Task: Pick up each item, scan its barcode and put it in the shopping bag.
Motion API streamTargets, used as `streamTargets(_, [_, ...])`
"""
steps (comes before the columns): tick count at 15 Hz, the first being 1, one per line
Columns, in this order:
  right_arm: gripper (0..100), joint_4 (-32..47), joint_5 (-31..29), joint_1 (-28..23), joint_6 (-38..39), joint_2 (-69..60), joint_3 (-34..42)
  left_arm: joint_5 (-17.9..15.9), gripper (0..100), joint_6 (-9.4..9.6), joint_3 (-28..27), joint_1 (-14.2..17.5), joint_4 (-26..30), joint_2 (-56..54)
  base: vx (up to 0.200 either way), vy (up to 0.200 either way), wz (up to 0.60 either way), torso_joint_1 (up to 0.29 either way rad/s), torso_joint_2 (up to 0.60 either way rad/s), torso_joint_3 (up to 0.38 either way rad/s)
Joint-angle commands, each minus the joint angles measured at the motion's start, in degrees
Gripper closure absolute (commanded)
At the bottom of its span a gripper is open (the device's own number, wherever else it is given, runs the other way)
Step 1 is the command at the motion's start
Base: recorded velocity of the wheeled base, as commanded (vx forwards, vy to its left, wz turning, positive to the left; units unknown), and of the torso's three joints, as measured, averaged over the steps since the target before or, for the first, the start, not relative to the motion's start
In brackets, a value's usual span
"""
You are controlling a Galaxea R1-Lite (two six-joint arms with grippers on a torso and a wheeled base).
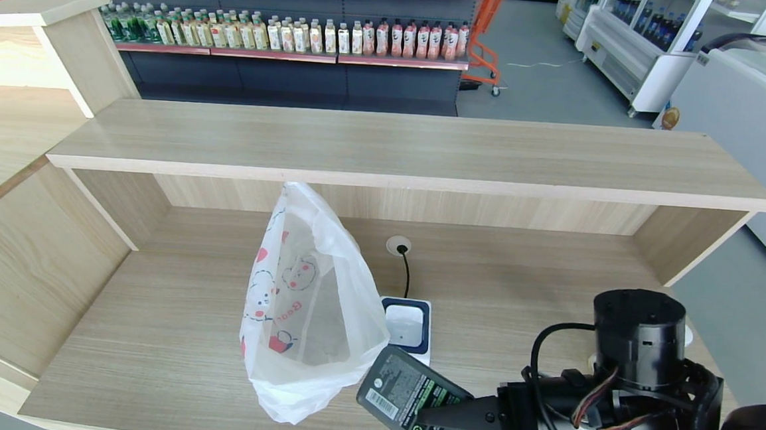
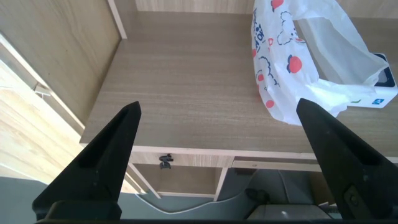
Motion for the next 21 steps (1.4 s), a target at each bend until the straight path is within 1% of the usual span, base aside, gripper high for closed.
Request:
streamTargets(1, [100, 0.0, 0.1, 0.0, 0.9, -1.3, 0.1, 0.0, 0, -0.04, 0.0, 0.0, 0.0, 0.0, 0.0, 0.0, 0.0, 0.0, 0.0, 0.0])
streamTargets(2, [100, 0.2, 0.1, 0.1, 6.2, -1.8, 0.2, 0.0, 0, -0.04, 0.0, 0.0, 0.0, 0.0, 0.0, 0.0, 0.0, 0.0, 0.0, 0.0])
streamTargets(3, [100, -0.3, 0.2, 1.3, 17.3, -1.7, 0.1, 0.0, 0, -0.04, 0.0, 0.0, 0.0, 0.0, 0.0, 0.0, 0.0, 0.0, 0.0, 0.0])
streamTargets(4, [100, -1.1, -0.1, 3.1, 23.8, -2.2, -0.5, 0.0, 0, -0.04, 0.0, 0.0, 0.0, 0.0, 0.0, 0.0, 0.0, 0.0, 0.0, 0.0])
streamTargets(5, [100, -5.1, -1.2, 4.4, 35.2, -5.4, -2.7, 0.0, 0, -0.04, 0.0, 0.0, 0.0, 0.0, 0.0, 0.0, 0.0, 0.0, 0.0, 0.0])
streamTargets(6, [100, -9.5, -5.0, 1.6, 45.3, -10.7, -3.1, 0.0, 0, -0.04, 0.0, 0.0, 0.0, 0.0, 0.0, 0.0, 0.0, 0.0, 0.0, 0.0])
streamTargets(7, [100, -6.8, -5.6, -1.0, 53.2, -14.1, 0.2, 0.0, 0, -0.04, 0.0, 0.0, 0.0, 0.0, 0.0, 0.0, 0.0, 0.0, 0.0, 0.0])
streamTargets(8, [100, -4.7, -5.3, -2.0, 57.9, -16.0, 1.9, 0.0, 0, -0.04, 0.0, 0.0, 0.0, 0.0, 0.0, 0.0, 0.0, 0.0, 0.0, 0.0])
streamTargets(9, [100, 0.5, -4.0, -6.0, 67.4, -20.6, 2.9, 0.0, 0, -0.04, 0.0, 0.0, 0.0, 0.0, 0.0, 0.0, 0.0, 0.0, 0.0, 0.0])
streamTargets(10, [100, 3.3, -3.9, -8.9, 74.6, -22.4, 0.0, 0.0, 0, -0.04, 0.0, 0.0, 0.0, 0.0, 0.0, 0.0, 0.0, 0.0, 0.0, 0.0])
streamTargets(11, [100, 5.8, -4.5, -12.0, 85.4, -24.2, -2.6, 0.0, 0, -0.04, 0.0, 0.0, 0.0, 0.0, 0.0, 0.0, 0.0, 0.0, 0.0, 0.0])
streamTargets(12, [100, 7.5, -6.5, -13.6, 92.6, -25.5, -3.6, 0.0, 0, -0.04, 0.0, 0.0, 0.0, 0.0, 0.0, 0.0, 0.0, 0.0, 0.0, 0.0])
streamTargets(13, [100, 10.5, -13.5, -14.1, 103.4, -27.0, -4.4, 0.0, 0, -0.04, 0.0, 0.0, 0.0, 0.0, 0.0, 0.0, 0.0, 0.0, 0.0, 0.0])
streamTargets(14, [100, 11.4, -21.3, -14.1, 121.8, -26.9, -4.4, 0.0, 0, -0.04, 0.0, 0.0, 0.0, 0.0, 0.0, 0.0, 0.0, 0.0, 0.0, 0.0])
streamTargets(15, [100, 11.9, -23.5, -14.2, 137.4, -26.6, -4.0, 0.0, 0, -0.04, 0.0, 0.0, 0.0, 0.0, 0.0, 0.0, 0.0, 0.0, 0.0, 0.0])
streamTargets(16, [100, 13.6, -24.1, -14.1, 149.7, -25.8, -3.7, 0.0, 0, -0.04, 0.0, 0.0, 0.0, 0.0, 0.0, 0.0, 0.0, 0.0, 0.0, 0.0])
streamTargets(17, [100, 16.7, -24.2, -14.2, 156.6, -25.0, -4.0, 0.0, 0, -0.04, 0.0, 0.0, 0.0, 0.0, 0.0, 0.0, 0.0, 0.0, 0.0, 0.0])
streamTargets(18, [100, 21.7, -24.1, -14.2, 165.8, -24.0, -5.1, 0.0, 0, -0.04, 0.0, 0.0, 0.0, 0.0, 0.0, 0.0, 0.0, 0.0, 0.0, 0.0])
streamTargets(19, [100, 23.2, -24.0, -14.2, 170.5, -22.9, -6.0, 0.0, 0, -0.04, 0.0, 0.0, 0.0, 0.0, 0.0, 0.0, 0.0, 0.0, 0.0, 0.0])
streamTargets(21, [100, 23.3, -23.9, -14.2, 175.3, -20.7, -6.3, 0.0, 0, -0.04, 0.0, 0.0, 0.0, 0.0, 0.0, 0.0, 0.0, 0.0, 0.0, 0.0])
